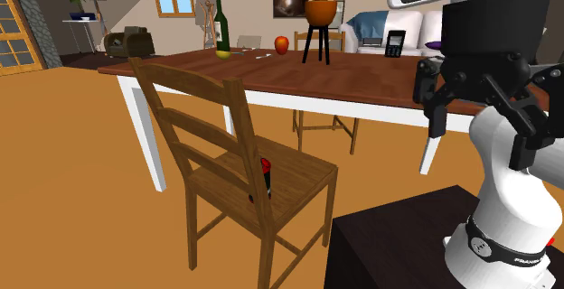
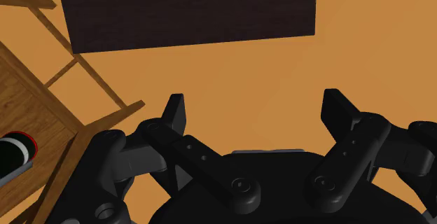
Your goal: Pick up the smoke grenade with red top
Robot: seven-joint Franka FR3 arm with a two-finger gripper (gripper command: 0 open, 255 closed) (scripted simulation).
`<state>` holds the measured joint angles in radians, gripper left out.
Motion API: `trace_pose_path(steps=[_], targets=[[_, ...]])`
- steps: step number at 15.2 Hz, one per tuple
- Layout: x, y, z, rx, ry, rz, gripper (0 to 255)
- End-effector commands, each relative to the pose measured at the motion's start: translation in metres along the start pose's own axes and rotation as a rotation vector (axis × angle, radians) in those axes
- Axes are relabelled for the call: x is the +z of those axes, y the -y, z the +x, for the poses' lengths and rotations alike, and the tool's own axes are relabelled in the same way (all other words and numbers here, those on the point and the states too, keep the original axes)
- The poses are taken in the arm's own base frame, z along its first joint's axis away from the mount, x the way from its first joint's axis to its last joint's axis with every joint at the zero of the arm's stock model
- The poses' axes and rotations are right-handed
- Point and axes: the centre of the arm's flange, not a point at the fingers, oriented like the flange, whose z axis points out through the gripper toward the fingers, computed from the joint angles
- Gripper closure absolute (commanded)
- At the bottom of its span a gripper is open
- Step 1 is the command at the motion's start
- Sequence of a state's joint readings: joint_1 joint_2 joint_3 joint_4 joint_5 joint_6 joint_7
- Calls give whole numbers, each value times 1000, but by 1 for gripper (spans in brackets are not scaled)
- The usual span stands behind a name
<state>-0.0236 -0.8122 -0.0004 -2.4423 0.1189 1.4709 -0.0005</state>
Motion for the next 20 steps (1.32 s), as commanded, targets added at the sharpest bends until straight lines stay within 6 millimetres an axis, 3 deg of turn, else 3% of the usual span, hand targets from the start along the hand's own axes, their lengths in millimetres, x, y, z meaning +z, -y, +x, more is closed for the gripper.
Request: trace_pose_path(steps=[1, 20], targets=[[0, 0, 0, 0, 0, 0, 0], [88, -213, 77, 191, -195, 44, 0]])
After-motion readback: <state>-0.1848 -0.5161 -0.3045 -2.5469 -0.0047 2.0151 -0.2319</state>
